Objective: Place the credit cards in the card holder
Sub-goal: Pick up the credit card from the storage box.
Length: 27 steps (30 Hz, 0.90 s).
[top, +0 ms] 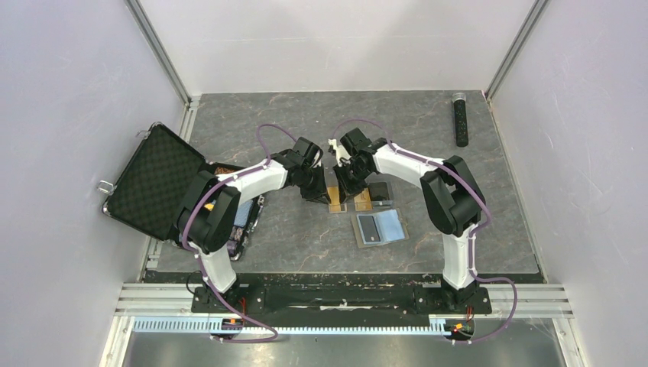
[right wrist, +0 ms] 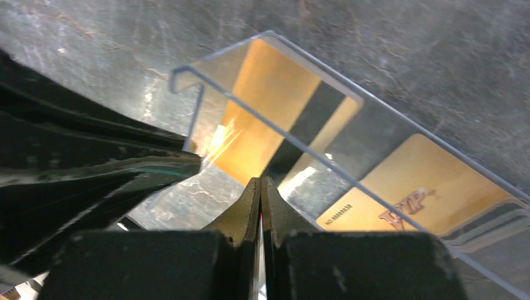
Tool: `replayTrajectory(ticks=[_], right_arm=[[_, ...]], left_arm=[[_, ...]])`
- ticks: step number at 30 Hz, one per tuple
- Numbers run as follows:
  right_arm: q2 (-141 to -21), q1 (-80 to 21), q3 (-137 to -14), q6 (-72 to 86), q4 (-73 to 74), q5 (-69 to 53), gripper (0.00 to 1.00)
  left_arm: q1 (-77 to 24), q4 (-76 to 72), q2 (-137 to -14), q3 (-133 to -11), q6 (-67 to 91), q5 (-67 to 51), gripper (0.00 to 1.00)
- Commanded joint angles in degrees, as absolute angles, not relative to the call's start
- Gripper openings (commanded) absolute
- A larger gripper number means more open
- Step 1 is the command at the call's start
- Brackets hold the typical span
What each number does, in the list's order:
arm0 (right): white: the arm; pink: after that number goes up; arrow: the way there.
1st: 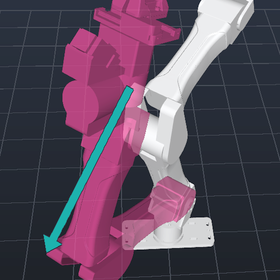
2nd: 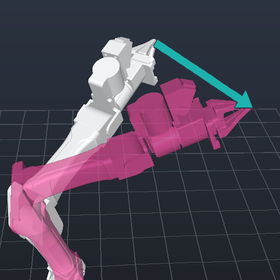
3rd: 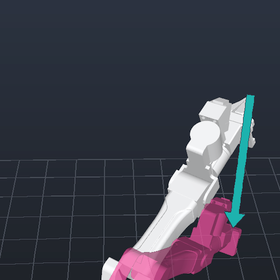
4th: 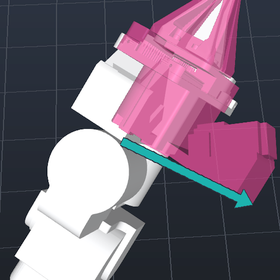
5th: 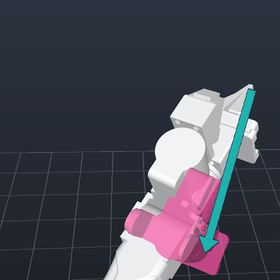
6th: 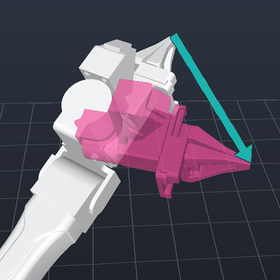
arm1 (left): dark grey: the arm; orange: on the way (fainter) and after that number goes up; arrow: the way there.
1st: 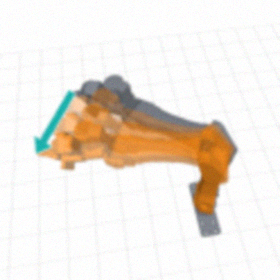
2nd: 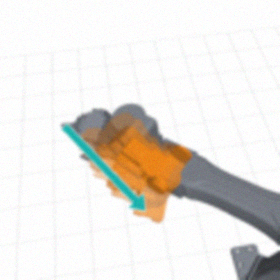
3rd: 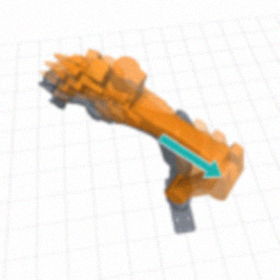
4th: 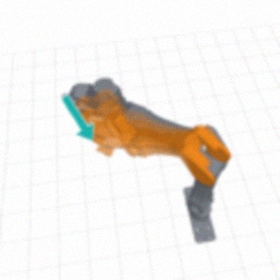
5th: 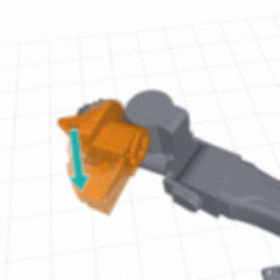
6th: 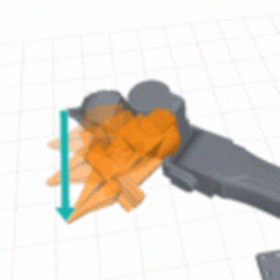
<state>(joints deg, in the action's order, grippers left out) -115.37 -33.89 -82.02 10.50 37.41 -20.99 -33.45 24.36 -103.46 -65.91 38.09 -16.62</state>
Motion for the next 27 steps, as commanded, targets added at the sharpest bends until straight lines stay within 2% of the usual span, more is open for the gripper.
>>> replayTrajectory(ticks=[1, 4, 7, 11, 13, 15, 18, 24, 27], right_arm=[[-115.4, -34.7, -85.4, 10.8, 37.2, -23.8, 0.00], [-115.2, -34.6, -85.8, 11.0, 37.2, -23.0, 0.02], [-115.2, -34.5, -84.7, 10.9, 37.1, -21.0, 0.12], [-114.5, -34.1, -82.2, 11.1, 36.1, -17.5, 0.35], [-114.5, -33.9, -81.3, 11.2, 35.6, -16.5, 0.42], [-114.8, -33.9, -80.4, 11.1, 34.9, -16.4, 0.44], [-115.6, -33.9, -79.0, 11.3, 33.8, -17.4, 0.41], [-116.3, -34.0, -78.1, 12.4, 31.7, -20.3, 0.05], [-116.2, -34.1, -78.9, 12.5, 32.1, -21.0, 0.00]], left_arm=[[-34.7, 25.8, -106.5, -65.5, 35.2, -16.7, 0.07], [-34.7, 25.8, -106.5, -65.4, 35.2, -16.6, 0.07], [-34.8, 25.9, -106.4, -65.3, 35.2, -16.5, 0.07], [-34.8, 25.8, -106.3, -65.3, 35.2, -16.1, 0.07], [-34.8, 25.8, -106.3, -65.4, 35.3, -16.1, 0.07], [-34.9, 25.9, -106.4, -65.6, 35.1, -16.1, 0.07], [-35.0, 25.8, -106.6, -65.7, 35.0, -16.2, 0.07], [-35.1, 25.8, -106.8, -65.9, 34.8, -16.2, 0.07], [-35.2, 25.6, -107.0, -65.9, 34.9, -16.2, 0.07]])
